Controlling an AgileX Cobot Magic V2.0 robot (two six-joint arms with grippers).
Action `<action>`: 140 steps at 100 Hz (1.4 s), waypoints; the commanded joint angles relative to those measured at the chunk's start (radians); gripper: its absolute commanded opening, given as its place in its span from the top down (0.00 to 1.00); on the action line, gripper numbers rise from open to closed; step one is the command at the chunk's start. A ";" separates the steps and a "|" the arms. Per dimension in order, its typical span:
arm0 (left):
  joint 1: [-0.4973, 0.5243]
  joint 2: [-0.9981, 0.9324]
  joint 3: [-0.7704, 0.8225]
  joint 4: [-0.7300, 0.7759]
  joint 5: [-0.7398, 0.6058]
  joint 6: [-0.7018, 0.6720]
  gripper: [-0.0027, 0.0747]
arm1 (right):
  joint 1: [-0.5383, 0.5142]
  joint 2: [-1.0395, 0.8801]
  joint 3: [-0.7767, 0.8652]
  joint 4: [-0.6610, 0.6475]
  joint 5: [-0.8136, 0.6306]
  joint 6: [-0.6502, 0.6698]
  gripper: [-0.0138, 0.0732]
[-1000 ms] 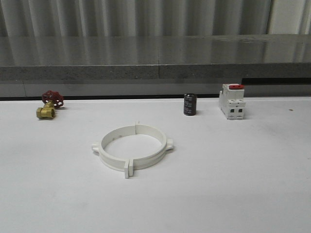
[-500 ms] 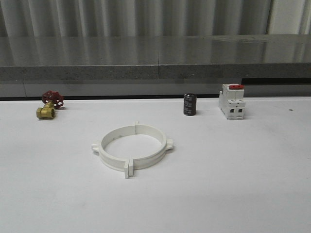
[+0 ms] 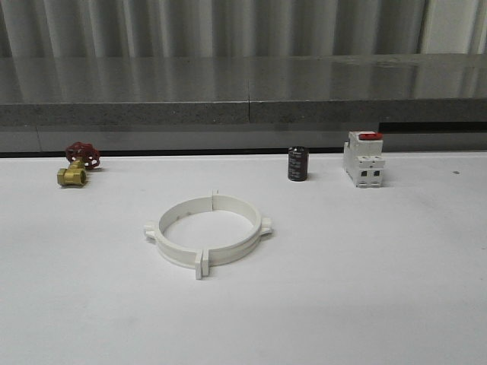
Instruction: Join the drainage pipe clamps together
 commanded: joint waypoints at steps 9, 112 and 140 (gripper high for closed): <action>0.002 0.001 -0.029 -0.008 -0.067 0.004 0.99 | -0.007 -0.002 -0.021 -0.017 -0.041 -0.009 0.92; 0.002 0.001 -0.029 -0.008 -0.067 0.004 0.99 | -0.284 -0.705 0.681 0.232 -0.894 -0.358 0.92; 0.002 0.001 -0.029 -0.008 -0.067 0.004 0.99 | -0.302 -0.705 0.681 0.232 -0.972 -0.394 0.92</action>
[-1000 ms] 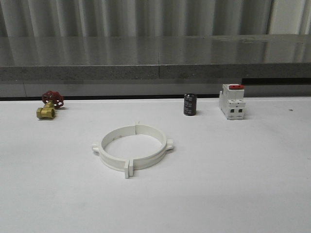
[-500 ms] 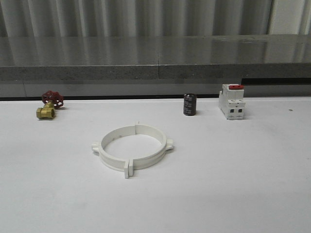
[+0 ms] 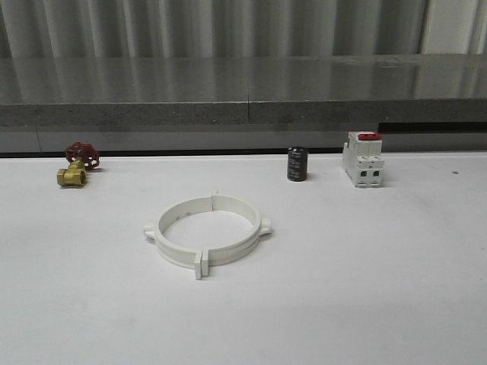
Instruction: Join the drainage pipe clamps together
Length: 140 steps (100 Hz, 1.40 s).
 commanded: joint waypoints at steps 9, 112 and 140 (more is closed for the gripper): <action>0.002 0.002 -0.029 -0.008 -0.065 0.004 0.99 | -0.007 -0.020 -0.017 0.001 -0.099 -0.014 0.92; 0.002 0.002 -0.029 0.009 -0.105 0.004 0.99 | -0.007 -0.020 -0.017 0.001 -0.097 -0.014 0.92; 0.002 -0.104 0.123 0.045 -0.447 0.004 0.99 | -0.007 -0.020 -0.017 0.001 -0.097 -0.014 0.92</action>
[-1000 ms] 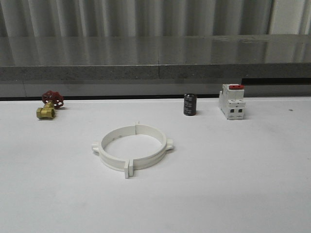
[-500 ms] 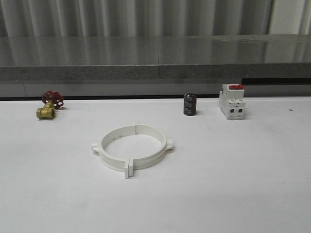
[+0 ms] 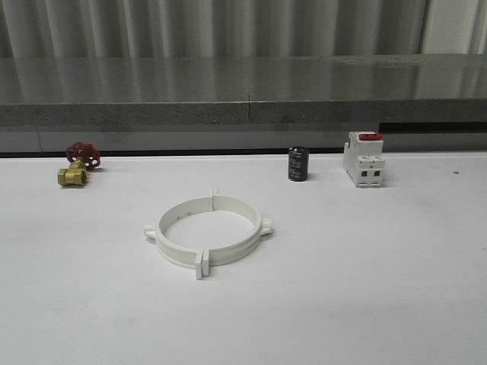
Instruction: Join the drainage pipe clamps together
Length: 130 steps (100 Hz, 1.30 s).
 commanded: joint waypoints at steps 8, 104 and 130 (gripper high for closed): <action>0.001 -0.113 0.116 0.041 -0.267 -0.002 0.99 | -0.007 -0.020 -0.017 0.001 -0.088 -0.011 0.92; 0.001 -0.498 0.427 0.158 -0.388 -0.067 0.99 | -0.007 -0.020 -0.017 0.001 -0.088 -0.011 0.92; 0.001 -0.498 0.427 0.158 -0.388 -0.067 0.99 | -0.007 -0.020 -0.017 0.001 -0.088 -0.011 0.92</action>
